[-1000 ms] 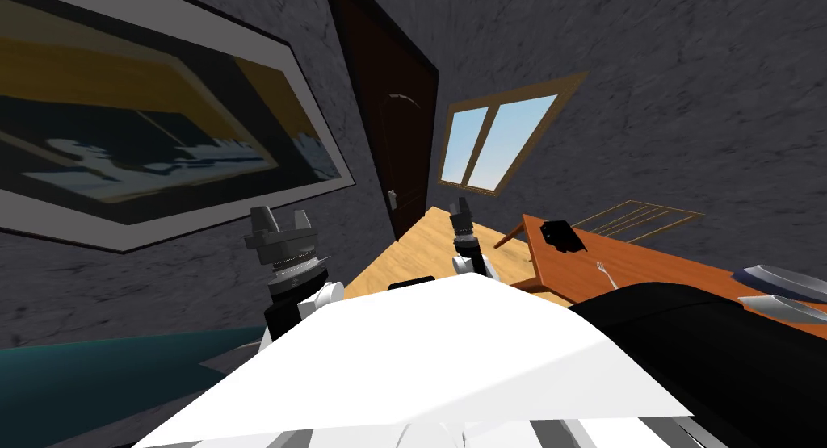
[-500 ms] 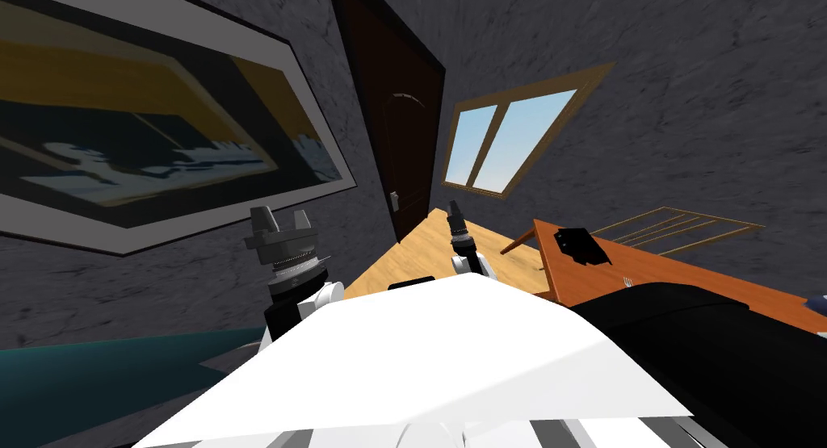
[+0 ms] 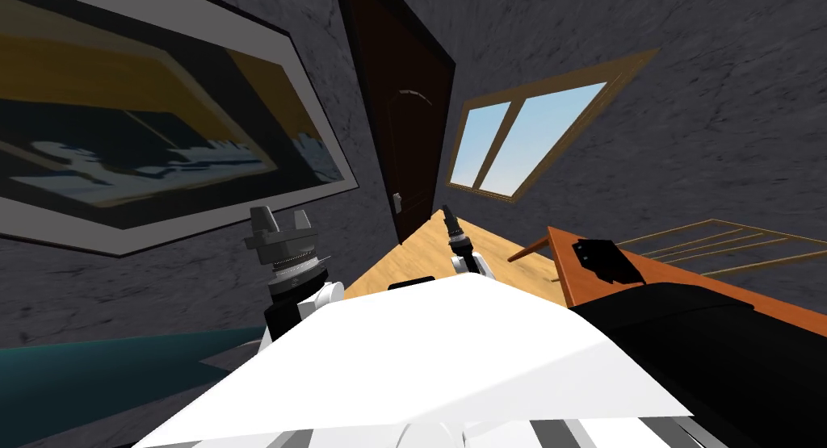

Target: Pull the door open

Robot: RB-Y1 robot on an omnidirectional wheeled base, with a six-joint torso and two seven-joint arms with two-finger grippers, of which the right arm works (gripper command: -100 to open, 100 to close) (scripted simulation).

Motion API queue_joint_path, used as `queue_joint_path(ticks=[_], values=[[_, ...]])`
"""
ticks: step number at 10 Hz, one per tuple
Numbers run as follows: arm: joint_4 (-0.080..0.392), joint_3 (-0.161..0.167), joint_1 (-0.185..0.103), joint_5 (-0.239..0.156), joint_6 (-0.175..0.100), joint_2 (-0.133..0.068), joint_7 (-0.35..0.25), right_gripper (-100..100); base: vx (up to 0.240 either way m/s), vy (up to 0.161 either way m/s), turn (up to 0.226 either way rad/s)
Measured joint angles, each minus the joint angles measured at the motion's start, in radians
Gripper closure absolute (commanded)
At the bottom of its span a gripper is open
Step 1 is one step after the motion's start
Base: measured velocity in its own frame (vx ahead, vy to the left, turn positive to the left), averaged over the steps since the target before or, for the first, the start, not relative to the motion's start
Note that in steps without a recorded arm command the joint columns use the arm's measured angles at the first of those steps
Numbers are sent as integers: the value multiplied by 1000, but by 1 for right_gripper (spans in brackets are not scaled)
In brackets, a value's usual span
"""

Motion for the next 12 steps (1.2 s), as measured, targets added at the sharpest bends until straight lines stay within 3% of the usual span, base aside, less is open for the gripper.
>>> queue_joint_path(ticks=[2,12], values=[[46,-7,-23,47,-1,0,26,-100,86,-30,101],[207,-24,-84,299,22,12,166,-100,94,-34,103]])
